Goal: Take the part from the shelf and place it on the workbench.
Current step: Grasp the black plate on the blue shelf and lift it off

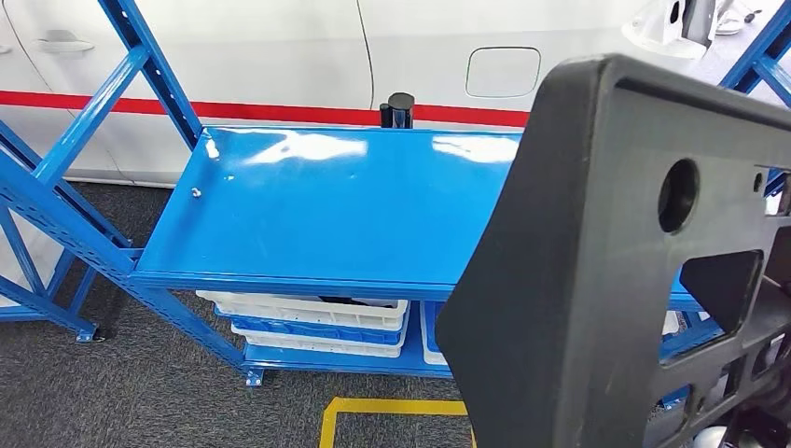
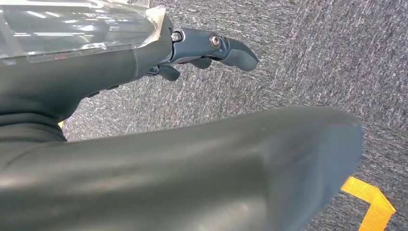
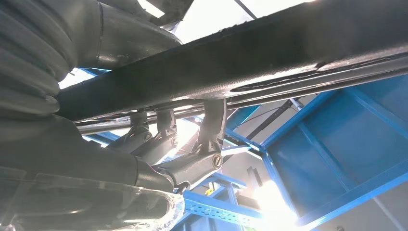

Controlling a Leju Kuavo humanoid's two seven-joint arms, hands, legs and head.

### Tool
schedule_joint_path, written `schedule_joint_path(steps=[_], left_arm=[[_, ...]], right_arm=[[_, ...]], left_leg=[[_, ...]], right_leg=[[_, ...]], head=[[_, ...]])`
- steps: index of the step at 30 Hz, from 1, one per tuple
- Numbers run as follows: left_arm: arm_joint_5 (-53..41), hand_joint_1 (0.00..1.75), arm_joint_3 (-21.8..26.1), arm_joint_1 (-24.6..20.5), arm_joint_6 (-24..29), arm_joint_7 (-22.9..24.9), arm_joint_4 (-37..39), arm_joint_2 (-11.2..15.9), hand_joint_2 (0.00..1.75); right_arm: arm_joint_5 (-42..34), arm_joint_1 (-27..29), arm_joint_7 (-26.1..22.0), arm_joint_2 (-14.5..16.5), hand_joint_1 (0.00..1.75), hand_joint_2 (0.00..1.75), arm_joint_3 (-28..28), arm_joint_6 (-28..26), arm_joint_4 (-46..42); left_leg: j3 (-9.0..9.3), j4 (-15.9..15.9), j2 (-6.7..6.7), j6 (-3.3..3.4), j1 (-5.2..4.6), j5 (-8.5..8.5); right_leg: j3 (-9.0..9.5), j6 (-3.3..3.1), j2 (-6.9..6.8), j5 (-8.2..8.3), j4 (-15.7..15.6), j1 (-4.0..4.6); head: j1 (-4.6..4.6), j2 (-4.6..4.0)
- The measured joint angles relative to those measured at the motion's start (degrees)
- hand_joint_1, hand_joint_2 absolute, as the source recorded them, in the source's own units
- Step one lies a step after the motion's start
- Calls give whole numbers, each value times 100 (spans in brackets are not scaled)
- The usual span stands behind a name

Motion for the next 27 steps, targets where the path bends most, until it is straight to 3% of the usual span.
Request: schedule_joint_path(steps=[7,10,12,14,15,16,17,19,20,22,25,27], left_arm=[[48,0,10,1,-20,1,0,2,0],[63,0,16,-1,-25,3,0,-6,0],[66,0,19,-3,-31,6,0,-16,0],[66,0,22,-2,-35,9,0,-26,0],[66,0,23,0,-37,10,0,-31,0],[65,0,24,0,-38,11,0,-36,0],[65,0,24,0,-42,11,0,-37,0],[64,0,24,0,-50,11,0,-37,0],[62,0,24,-2,-52,11,-1,-33,0],[56,0,24,-4,-52,13,-2,-26,0],[53,0,24,-3,-49,17,-2,-25,0],[49,0,24,-4,-47,17,-2,-24,0]], right_arm=[[-16,-27,4,44,175,175,11,27,0],[-20,-44,7,42,175,175,20,46,2],[-26,-67,10,33,175,175,21,54,6],[-34,-83,12,28,175,175,22,56,17],[-38,-82,12,28,175,175,23,56,25],[-40,-78,12,28,175,175,23,56,33],[-41,-76,12,28,175,175,24,55,40],[-41,-75,12,28,175,175,24,54,46],[-41,-71,12,31,175,175,26,53,49],[-43,-56,12,36,175,175,27,45,58],[-50,-33,11,44,175,175,28,38,63],[-49,-33,10,45,175,175,29,37,62]], left_leg=[[-17,55,-2,57,-18,-27],[32,-42,8,129,17,49],[75,-139,28,181,67,118],[71,-146,43,194,73,129],[70,-144,46,192,78,128],[74,-140,47,184,87,123],[82,-134,44,167,103,114],[99,-85,31,88,144,66],[90,-39,19,35,146,31],[54,33,2,-46,124,-12],[21,83,-2,-97,135,-57],[-137,434,4,-131,153,-303]], right_leg=[[14,16,-1,13,-15,-42],[9,50,-4,-5,-4,-33],[-150,23,-11,-204,347,-13],[-488,-1,-14,-525,1122,-13],[-630,13,-15,-629,1444,-17],[-684,51,-15,-648,1576,-26],[-610,108,-18,-565,1442,-40],[-216,249,-30,-271,668,-89],[-34,276,-22,-168,318,-99],[108,207,10,-127,46,-98],[75,59,34,-133,93,-91],[70,-37,30,-128,91,-94]], head=[[-2,0],[1,0],[22,0],[40,0],[45,0],[44,0],[46,0],[50,0],[66,0],[83,0],[57,0],[42,0]])
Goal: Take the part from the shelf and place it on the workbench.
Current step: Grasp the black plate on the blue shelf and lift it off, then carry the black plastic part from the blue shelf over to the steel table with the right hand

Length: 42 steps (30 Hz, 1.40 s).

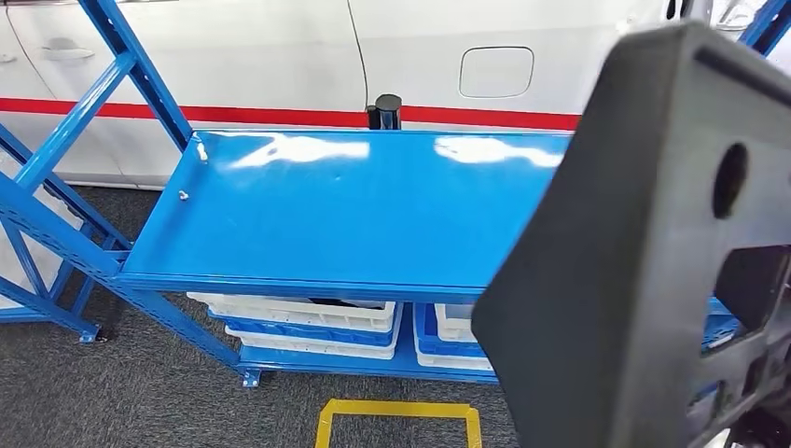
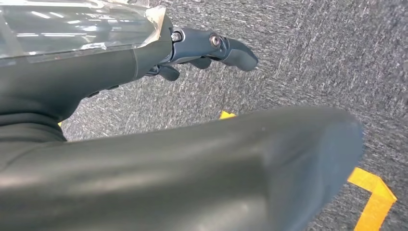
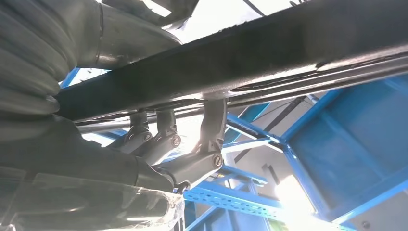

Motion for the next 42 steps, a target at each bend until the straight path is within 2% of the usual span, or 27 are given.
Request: schedule_joint_path(steps=[2,3,4,5,6,7,9,10,13,15,18,19,20,21,23,24,25,27,28,30,32,34,35,36,38,40,42], left_arm=[[-17,0,0,0,-11,10,0,0,0],[-27,0,0,3,-21,20,0,1,0],[-32,0,0,6,-31,29,0,3,0],[-36,0,0,9,-39,35,0,5,0],[-36,0,0,10,-40,38,0,8,0],[-35,0,0,9,-39,38,0,10,0],[-27,0,0,2,-26,34,0,11,0],[-22,0,0,-1,-16,32,0,9,0],[-5,0,0,-1,16,25,0,7,0],[4,0,0,-5,28,20,-1,6,0],[8,0,0,-7,30,17,-1,2,0],[9,0,1,-5,30,18,0,1,0],[9,0,1,-4,30,18,0,1,0],[10,0,1,-3,30,18,0,1,0],[10,0,1,-3,30,18,0,1,0],[10,0,0,-5,30,17,0,0,0],[10,0,0,-6,30,17,0,-1,0],[9,0,0,-7,30,17,0,-3,0],[8,0,0,-6,31,17,0,-2,0],[6,0,0,-4,31,17,0,-2,0],[2,0,0,-3,29,17,0,0,0],[-1,0,0,0,27,17,0,2,0],[-2,0,0,2,27,17,0,3,0],[-3,0,0,3,26,17,0,3,0],[-12,0,-1,1,26,17,0,3,0],[-31,0,-3,-8,26,17,0,4,0],[-43,0,-7,-10,27,17,0,3,0]], right_arm=[[-1,0,-1,3,175,175,2,0,1],[-1,1,-2,4,175,175,4,0,1],[-2,1,-3,4,175,175,5,0,2],[-3,1,-4,4,175,175,5,0,2],[-6,0,-4,3,175,175,6,0,2],[-9,-1,-5,3,175,175,6,0,2],[-19,-7,-5,0,175,175,6,0,2],[-23,-11,-5,-3,175,175,7,0,2],[-37,-25,-5,-14,175,175,7,2,2],[-56,-42,-3,-33,175,175,3,10,4],[-78,-64,1,-59,175,175,-1,21,18],[-80,-66,2,-61,175,175,-1,23,26],[-82,-66,2,-61,175,175,-1,26,34],[-83,-68,2,-62,175,175,-1,29,40],[-83,-87,2,-64,175,175,-1,31,44],[-83,-99,2,-66,175,175,-1,31,45],[-84,-108,2,-68,175,175,-2,31,46],[-85,-107,2,-72,175,175,-8,31,49],[-85,-103,4,-73,175,175,-14,31,50],[-86,-99,14,-78,175,175,-27,31,49],[-93,-98,25,-82,175,175,-34,33,48],[-101,-90,33,-83,175,175,-38,36,48],[-104,-81,35,-83,175,175,-42,37,48],[-108,-70,38,-85,175,175,-45,37,48],[-124,-56,40,-96,175,175,-56,37,48],[-148,-49,41,-110,175,175,-78,37,44],[-169,-30,41,-119,175,175,-100,37,38]], left_leg=[[-366,757,2,-12,0,-387],[-545,1110,1,-6,0,-514],[-651,1304,1,9,-1,-538],[-649,1279,1,36,-3,-448],[-530,1028,1,71,-9,-263],[-328,626,-1,116,-19,-44],[10,-57,-2,168,-57,213],[80,-220,-2,174,-81,252],[65,-298,7,200,-121,317],[41,-358,27,266,-106,406],[-56,-372,54,321,-111,494],[-89,-369,60,322,-117,516],[-113,-366,62,319,-120,533],[-126,-363,62,311,-118,547],[-137,-350,61,284,-117,563],[-149,-335,60,263,-128,571],[-167,-321,61,236,-140,584],[-199,-308,61,172,-158,620],[-215,-301,57,142,-154,624],[-295,-125,37,82,-140,447],[-530,484,20,20,-118,3],[-768,1183,17,-17,-95,-355],[-767,1296,17,-21,-87,-382],[-657,1189,17,-16,-82,-309],[-151,416,11,22,-81,-1],[243,-256,-2,75,-100,179],[287,-394,-9,135,-141,210]], right_leg=[[-20,-71,-10,8,2,29],[-33,-95,-14,15,2,50],[-43,-108,-15,21,3,70],[-47,-118,-13,27,3,88],[-43,-122,-10,30,3,103],[-35,-121,-6,31,3,111],[-32,-103,-5,41,8,137],[-39,-83,-8,53,10,145],[-67,7,-22,94,0,132],[-179,20,-33,-65,207,133],[-588,-13,-41,-594,1244,136],[-668,4,-41,-698,1515,135],[-651,36,-42,-718,1585,134],[-497,83,-44,-641,1383,132],[13,154,-51,-398,535,131],[227,147,-52,-296,152,142],[341,116,-51,-244,-68,155],[355,27,-44,-201,-135,182],[339,-14,-45,-178,-134,160],[300,-107,-52,-122,-146,116],[227,-194,-61,-62,-149,106],[139,-230,-65,-4,-141,121],[100,-227,-65,23,-136,126],[70,-219,-64,48,-132,128],[36,-185,-59,89,-125,128],[9,-129,-59,130,-112,159],[-21,-54,-64,180,-109,172]], head=[[-11,0],[-12,1],[-12,1],[-13,1],[-13,1],[-13,0],[-9,0],[-7,0],[-6,0],[7,0],[37,0],[38,0],[40,0],[42,0],[43,0],[39,0],[36,0],[31,0],[32,0],[25,0],[11,0],[5,0],[4,0],[3,0],[2,0],[5,0],[10,0]])
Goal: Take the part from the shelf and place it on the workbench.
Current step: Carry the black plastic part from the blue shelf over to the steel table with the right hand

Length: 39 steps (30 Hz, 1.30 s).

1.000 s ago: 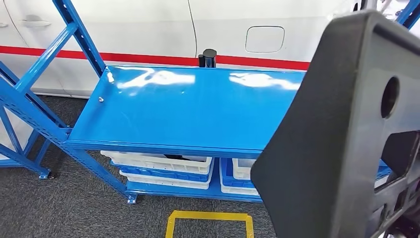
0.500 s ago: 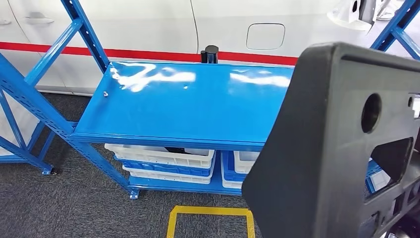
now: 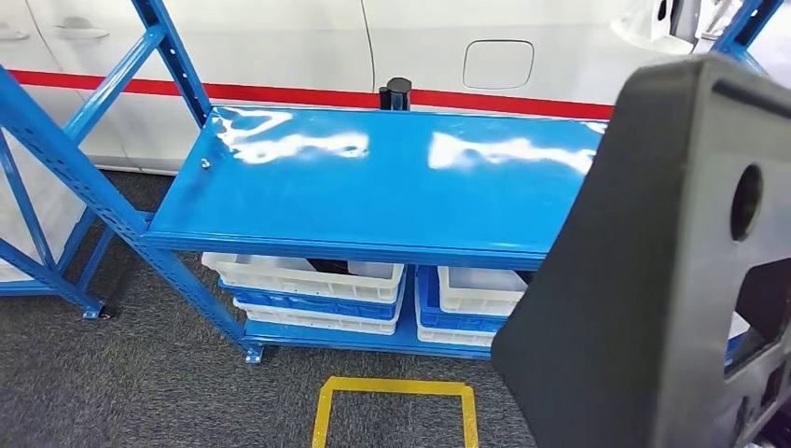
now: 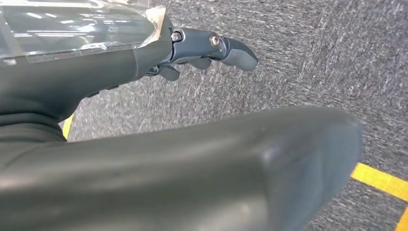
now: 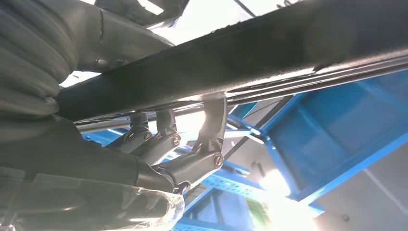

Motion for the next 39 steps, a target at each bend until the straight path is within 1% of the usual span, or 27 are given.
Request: schedule_joint_path(steps=[2,3,5,7,8,9,10,11,13,15,17,18,19,21,22,23,24,25,27,28,30,32,33,35,37,38,39], left_arm=[[-2,0,-2,5,3,0,1,-2,0],[-2,0,-3,5,6,0,2,-3,0],[-2,0,-5,1,14,0,2,-4,0],[-2,0,-6,2,18,0,2,-7,0],[-2,0,-6,2,18,0,2,-10,0],[-1,0,-6,2,18,0,2,-11,0],[-1,0,-6,1,18,-1,2,-13,0],[0,0,-6,1,18,-1,2,-14,0],[1,0,-8,0,18,-8,2,-15,0],[1,0,-11,-1,19,-19,2,-14,0],[-1,0,-14,1,25,-26,2,-12,0],[-3,0,-16,1,29,-26,2,-11,0],[-5,0,-20,2,33,-26,2,-11,0],[-8,0,-27,2,38,-26,2,-10,0],[-8,0,-31,2,38,-26,2,-10,0],[-9,0,-33,3,38,-26,2,-9,0],[-9,0,-36,3,38,-26,2,-9,0],[-10,0,-39,2,38,-26,2,-9,0],[-10,0,-46,-2,38,-26,2,-9,0],[-10,0,-50,-6,38,-26,2,-9,0],[-12,0,-52,-12,42,-26,2,-9,0],[-16,0,-52,-12,55,-23,3,-11,0],[-20,0,-52,-13,71,-21,3,-13,0],[-27,0,-54,-19,105,-13,3,-16,0],[-30,0,-54,-23,129,0,2,-16,0],[-29,0,-54,-22,135,6,2,-18,0],[-28,0,-54,-22,141,8,2,-17,0]], right_arm=[[-19,39,0,-22,175,175,-31,3,-7],[-39,60,0,-41,175,175,-53,7,-9],[-94,87,0,-84,175,175,-98,27,-12],[-141,95,0,-117,175,175,-122,49,-12],[-155,97,0,-127,175,175,-126,57,-11],[-167,97,0,-134,175,175,-126,61,-11],[-176,95,0,-140,175,175,-127,63,-10],[-180,90,0,-147,175,175,-127,63,-10],[-180,68,0,-163,175,175,-127,63,-10],[-156,50,2,-171,175,175,-124,63,-7],[-120,46,11,-169,175,175,-119,59,-1],[-106,41,17,-167,175,175,-116,57,2],[-97,36,22,-164,175,175,-113,54,3],[-89,31,30,-158,175,175,-107,51,7],[-88,32,33,-156,175,175,-105,50,8],[-88,32,36,-153,175,175,-104,50,10],[-88,33,37,-151,175,175,-102,50,12],[-88,32,38,-150,175,175,-101,50,13],[-88,32,38,-149,175,175,-100,50,13],[-88,30,39,-149,175,175,-101,50,13],[-87,23,41,-149,175,175,-101,49,12],[-76,23,45,-150,175,175,-101,48,13],[-70,26,47,-150,175,175,-102,48,13],[-63,27,52,-151,175,175,-106,49,17],[-62,25,61,-149,175,175,-109,58,25],[-62,26,69,-147,175,175,-110,71,32],[-60,24,77,-145,175,175,-110,88,42]], left_leg=[[-56,-16,13,93,-14,87],[-96,-32,26,147,-10,141],[-210,-47,53,223,-3,248],[-346,-41,70,247,-12,341],[-414,-37,79,244,-16,388],[-471,-32,83,236,-16,429],[-524,-25,85,222,-13,468],[-567,-10,84,202,-10,500],[-640,33,78,148,-26,557],[-679,60,73,96,-50,623],[-704,82,60,51,-48,646],[-744,161,49,23,-39,542],[-813,346,36,-10,-25,335],[-1012,1005,21,-72,6,-230],[-1102,1369,18,-93,19,-430],[-1134,1622,17,-106,32,-498],[-1081,1701,16,-111,43,-443],[-915,1550,16,-107,53,-295],[-368,807,10,-79,58,-29],[-123,430,4,-62,52,11],[78,49,-5,-32,21,-30],[5,-4,9,39,9,29],[-47,-25,21,93,13,81],[-187,-60,50,203,25,220],[-346,-56,65,240,4,351],[-433,-52,72,240,-4,416],[-519,-46,78,237,-10,481]], right_leg=[[-43,75,-1,10,20,-14],[-107,78,0,-87,122,-19],[-328,27,4,-498,658,-30],[-546,17,4,-891,1405,-28],[-552,55,4,-952,1619,-28],[-458,110,4,-909,1614,-30],[-252,172,3,-795,1391,-35],[44,223,2,-667,984,-42],[606,228,9,-574,141,-28],[777,167,20,-610,-197,6],[694,85,9,-568,-189,-23],[657,18,-1,-529,-185,-47],[617,-55,-11,-481,-190,-69],[518,-155,-22,-375,-185,-65],[464,-167,-24,-328,-176,-55],[394,-163,-25,-283,-161,-47],[327,-153,-25,-244,-141,-43],[264,-137,-25,-215,-115,-42],[167,-98,-24,-171,-58,-36],[135,-68,-24,-151,-34,-27],[85,18,-29,-86,-12,-15],[30,108,-35,-23,-3,-21],[-27,117,-33,-77,48,-22],[-200,75,-24,-438,417,-22],[-390,36,-15,-910,1122,-24],[-435,57,-13,-1033,1453,-24],[-404,109,-13,-1022,1625,-24]], head=[[-1,0],[9,0],[34,0],[52,0],[51,0],[52,0],[51,0],[54,0],[50,0],[44,0],[41,0],[35,0],[25,0],[4,0],[-1,0],[-2,0],[-3,0],[-3,0],[-7,0],[-3,0],[-1,0],[0,0],[-1,0],[18,0],[41,0],[41,0],[41,0]])
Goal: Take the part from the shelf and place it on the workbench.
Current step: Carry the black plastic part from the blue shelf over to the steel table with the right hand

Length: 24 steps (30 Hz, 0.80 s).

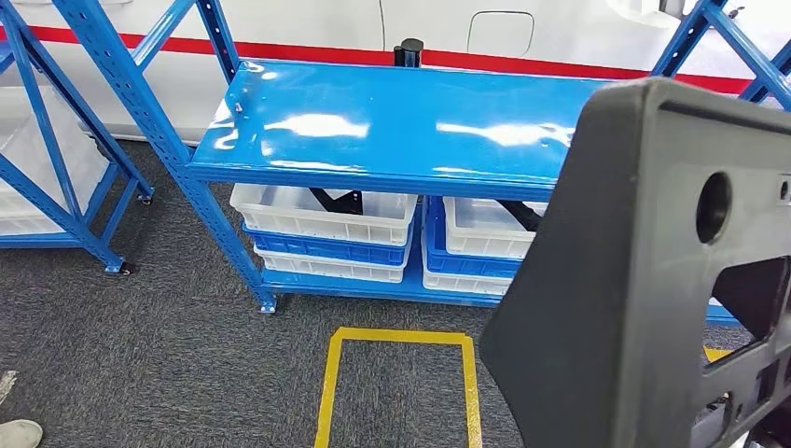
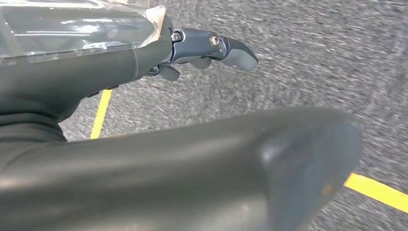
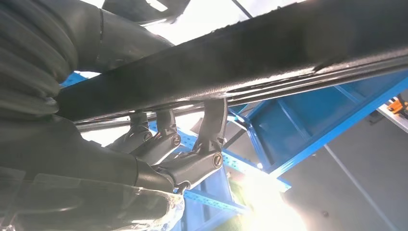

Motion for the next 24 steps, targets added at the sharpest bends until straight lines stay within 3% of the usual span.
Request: schedule_joint_path(steps=[1,3,5,7,9,10,12,13,14,15,16,18,20,21,22,24], left_arm=[[3,0,0,0,6,1,0,1,0],[14,0,0,-1,20,1,0,1,0],[24,0,1,-3,36,2,0,0,0],[29,0,2,-4,59,3,0,1,0],[36,0,2,4,78,6,0,6,0],[39,0,2,7,83,7,0,7,0],[43,0,3,10,85,9,0,10,0],[44,0,3,10,86,9,0,10,0],[44,0,4,10,86,9,0,12,0],[44,0,4,10,86,9,0,12,0],[44,0,4,10,86,9,0,12,0],[44,0,4,7,86,9,0,13,0],[44,0,3,-4,86,8,0,15,0],[44,0,2,-10,86,8,0,16,0],[44,0,2,-13,86,7,0,17,0],[44,0,2,-14,84,7,0,16,0]], right_arm=[[2,-7,9,2,175,175,2,17,12],[10,-49,27,7,175,175,9,55,37],[24,-117,38,10,175,175,21,81,59],[40,-166,46,17,175,175,37,92,84],[54,-199,57,30,175,175,51,109,115],[62,-214,63,38,175,175,58,118,129],[71,-234,73,54,175,175,70,131,148],[74,-239,84,62,175,175,75,135,155],[74,-242,94,69,175,175,77,141,163],[73,-246,106,75,175,175,79,150,173],[66,-248,118,80,175,175,82,167,185],[45,-252,142,85,175,175,88,207,209],[16,-263,162,85,175,175,93,246,233],[2,-275,166,85,175,175,97,260,245],[-14,-287,167,86,175,175,100,270,257],[-42,-303,171,85,175,175,104,289,286]], left_leg=[[-83,7,5,-9,-1,61],[-237,41,7,-45,0,175],[-341,89,1,-99,-16,273],[-388,104,-6,-146,-37,381],[-432,112,-21,-195,-36,420],[-477,205,-32,-230,-25,279],[-620,705,-50,-297,7,-283],[-701,1097,-53,-322,20,-586],[-759,1459,-54,-337,30,-756],[-764,1715,-55,-346,40,-794],[-680,1777,-56,-347,50,-702],[-231,1319,-62,-324,63,-416],[305,561,-82,-282,55,-394],[451,312,-92,-258,38,-439],[498,189,-97,-235,19,-476],[422,117,-87,-162,9,-407]], right_leg=[[118,69,0,113,-20,-2],[619,179,0,398,-630,-13],[1200,143,6,393,-1518,5],[1401,50,15,296,-1920,43],[1292,-42,4,355,-1898,9],[1233,-106,-7,408,-1883,-11],[1108,-216,-26,535,-1872,-31],[1033,-251,-30,600,-1862,-19],[957,-259,-34,658,-1843,-8],[871,-256,-37,712,-1811,0],[774,-245,-38,756,-1769,4],[604,-213,-37,813,-1669,5],[496,-156,-38,861,-1593,21],[465,-115,-42,896,-1577,26],[434,-70,-47,941,-1578,25],[351,12,-54,1019,-1578,19]], head=[[1,0],[2,0],[-2,0],[-7,0],[-11,0],[-17,0],[-33,0],[-39,0],[-41,0],[-39,0],[-41,0],[-43,0],[-37,0],[-32,0],[-30,0],[-25,0]])
